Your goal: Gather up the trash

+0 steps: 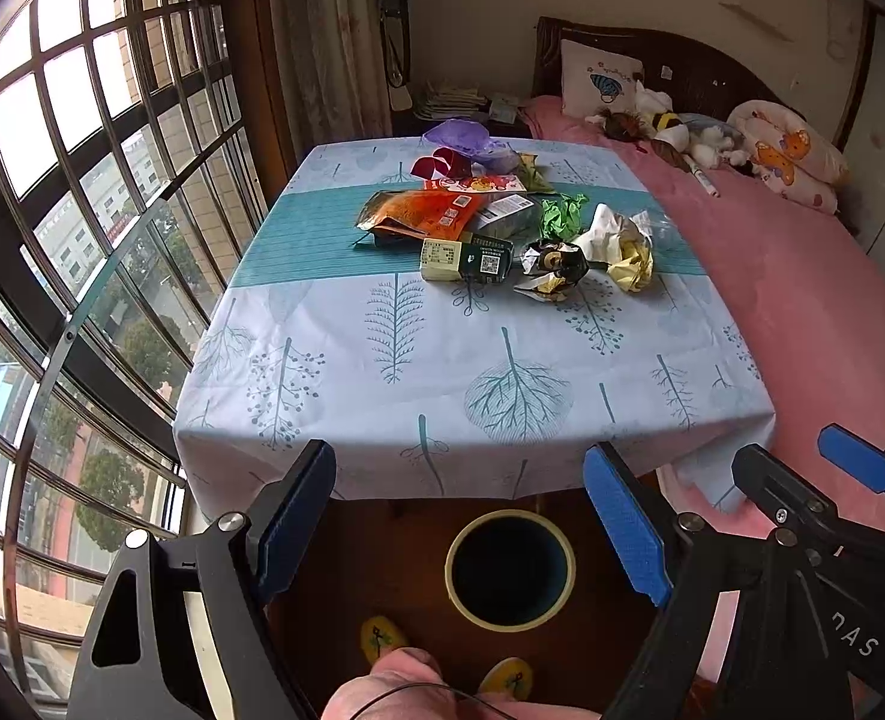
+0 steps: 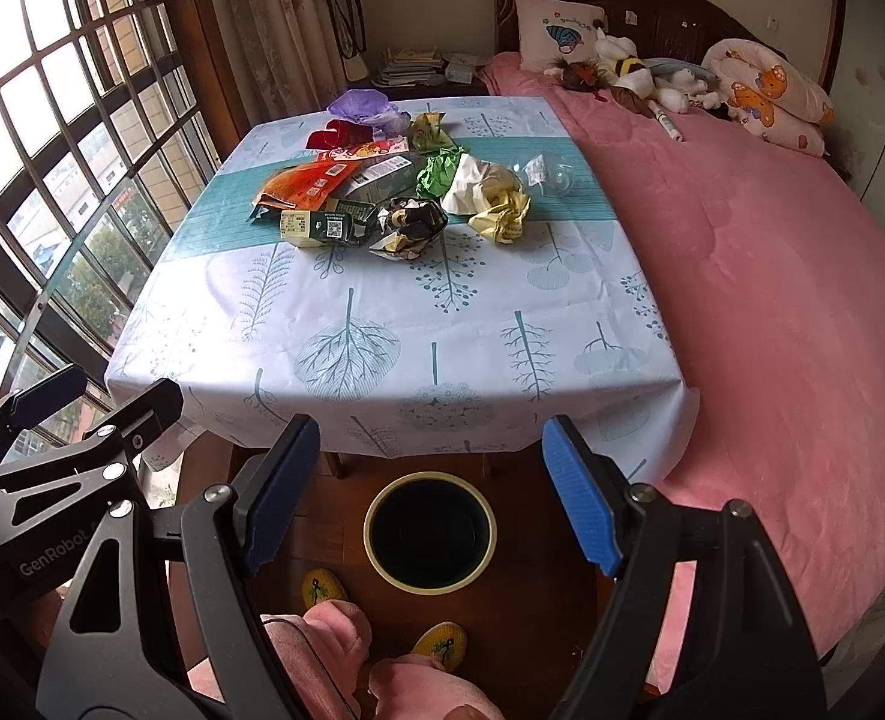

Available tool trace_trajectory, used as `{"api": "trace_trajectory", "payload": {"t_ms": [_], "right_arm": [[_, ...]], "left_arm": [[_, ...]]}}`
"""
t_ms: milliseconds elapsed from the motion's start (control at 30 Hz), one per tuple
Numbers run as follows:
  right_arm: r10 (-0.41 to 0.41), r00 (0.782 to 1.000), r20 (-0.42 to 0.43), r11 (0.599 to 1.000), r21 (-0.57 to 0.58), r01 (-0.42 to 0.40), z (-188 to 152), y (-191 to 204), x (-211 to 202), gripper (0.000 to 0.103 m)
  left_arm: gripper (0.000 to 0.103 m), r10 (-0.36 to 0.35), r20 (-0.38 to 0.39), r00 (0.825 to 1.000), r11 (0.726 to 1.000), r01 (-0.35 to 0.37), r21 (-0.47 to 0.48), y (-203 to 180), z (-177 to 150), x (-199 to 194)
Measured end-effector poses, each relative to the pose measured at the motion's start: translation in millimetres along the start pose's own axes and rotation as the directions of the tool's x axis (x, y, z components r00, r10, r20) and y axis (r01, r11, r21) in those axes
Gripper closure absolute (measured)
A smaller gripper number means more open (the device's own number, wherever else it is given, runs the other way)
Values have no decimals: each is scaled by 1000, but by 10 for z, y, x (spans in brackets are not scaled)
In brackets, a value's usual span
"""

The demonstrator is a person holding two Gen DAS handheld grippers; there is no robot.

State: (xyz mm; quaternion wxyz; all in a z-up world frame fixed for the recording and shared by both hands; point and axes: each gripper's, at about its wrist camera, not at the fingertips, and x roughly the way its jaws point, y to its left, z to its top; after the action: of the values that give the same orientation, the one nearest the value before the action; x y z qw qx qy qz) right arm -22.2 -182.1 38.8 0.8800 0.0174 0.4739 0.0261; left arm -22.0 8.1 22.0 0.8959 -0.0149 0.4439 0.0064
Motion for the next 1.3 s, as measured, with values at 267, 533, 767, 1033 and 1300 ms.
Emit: {"api": "trace_trajectory", "payload": {"t_ms": [267,533,767,1033,1300], "right_arm": [[-5,1000,19,1000,3,5,-2,11,-59,28],[-3,1000,26,1000,3,3,-6,13,-86,28],[3,999,46,1000,-6,-3,12,49,-134,27],[24,998,57,1000,-9,-23,11,63,-153,23],[49,996,78,999,1,-49,84,43,-160,20]], "left_arm": [[16,8,3,1000,1000,-8,-4,15,2,-15],[16,18,4,1000,1000,-18,-5,48,-21,-37],[16,25,-13,1000,1000,-25,-15,100,-49,1],[16,38,-16,999,999,-38,-19,115,-18,28],[16,56,10,998,998,-56,-37,143,134,-9]]}}
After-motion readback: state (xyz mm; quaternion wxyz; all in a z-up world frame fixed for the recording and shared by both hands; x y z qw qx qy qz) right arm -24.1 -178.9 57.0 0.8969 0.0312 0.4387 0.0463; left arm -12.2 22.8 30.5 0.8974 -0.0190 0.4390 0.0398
